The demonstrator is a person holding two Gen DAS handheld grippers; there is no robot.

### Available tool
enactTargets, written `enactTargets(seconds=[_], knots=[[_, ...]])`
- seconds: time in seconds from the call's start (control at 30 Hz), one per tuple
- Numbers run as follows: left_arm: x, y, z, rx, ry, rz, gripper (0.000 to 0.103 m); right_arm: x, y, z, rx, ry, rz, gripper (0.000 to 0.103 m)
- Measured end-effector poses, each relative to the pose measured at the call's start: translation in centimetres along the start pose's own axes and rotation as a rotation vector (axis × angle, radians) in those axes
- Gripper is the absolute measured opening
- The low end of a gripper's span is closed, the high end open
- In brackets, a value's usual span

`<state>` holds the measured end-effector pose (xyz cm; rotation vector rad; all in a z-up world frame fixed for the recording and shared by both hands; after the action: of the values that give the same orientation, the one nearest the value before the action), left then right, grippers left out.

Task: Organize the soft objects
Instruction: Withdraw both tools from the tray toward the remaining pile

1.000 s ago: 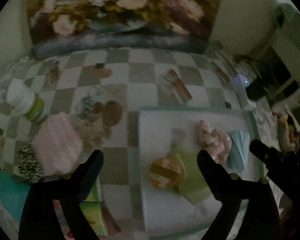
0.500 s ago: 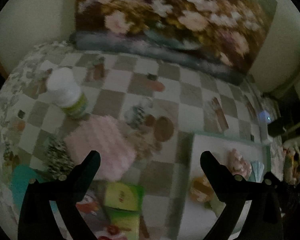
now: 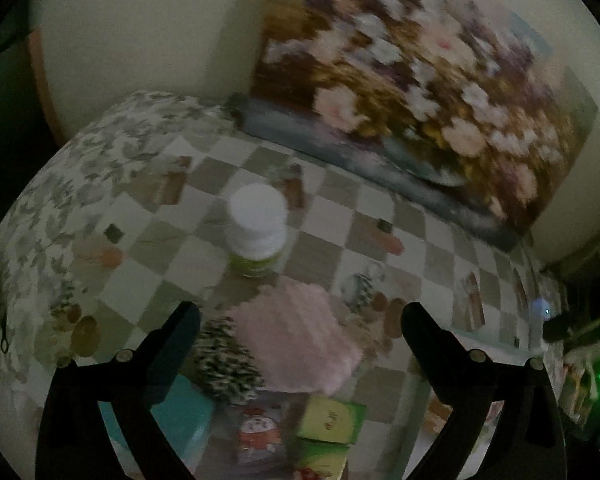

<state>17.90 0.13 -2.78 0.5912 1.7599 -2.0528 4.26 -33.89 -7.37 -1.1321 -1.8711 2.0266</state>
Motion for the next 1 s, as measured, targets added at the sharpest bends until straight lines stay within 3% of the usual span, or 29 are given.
enactTargets(seconds=[0.17,0.37,0.63,1.0], knots=[[-0.6,-0.9,-3.4,-0.029,-0.064,0.033,0.100,0.1,-1.1,-3.5,-0.050,-0.060,0.043,0.103],[-0.1,0.0,-6.0,-0.015,-0.116,-0.020,0.101,1.5,-1.4,-9.2,-0.124,-0.175,0.049,0.103],[1.1,2.4,-7.1,-0.075,-0.034,-0.101,0.101,4.2,-0.3,-15.1,-0.259,-0.230,-0.013,0.103],[3.2,6.1,-5.9,-0.058,0.032,-0.274,0.101,7.4,2.1,-21.6,-0.371,-0.300,-0.094,0.103]])
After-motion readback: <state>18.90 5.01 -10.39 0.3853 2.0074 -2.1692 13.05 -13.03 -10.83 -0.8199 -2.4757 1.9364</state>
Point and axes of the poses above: each gripper's, at about its wrist camera, not at the fingertips, and y roughly the way its jaws point, z to its right, x to its underside, the point moved 9 cm from there along y, roughly the way its jaws point, and after that the axes turned 6 degrees about y, right-handed, at the moved point
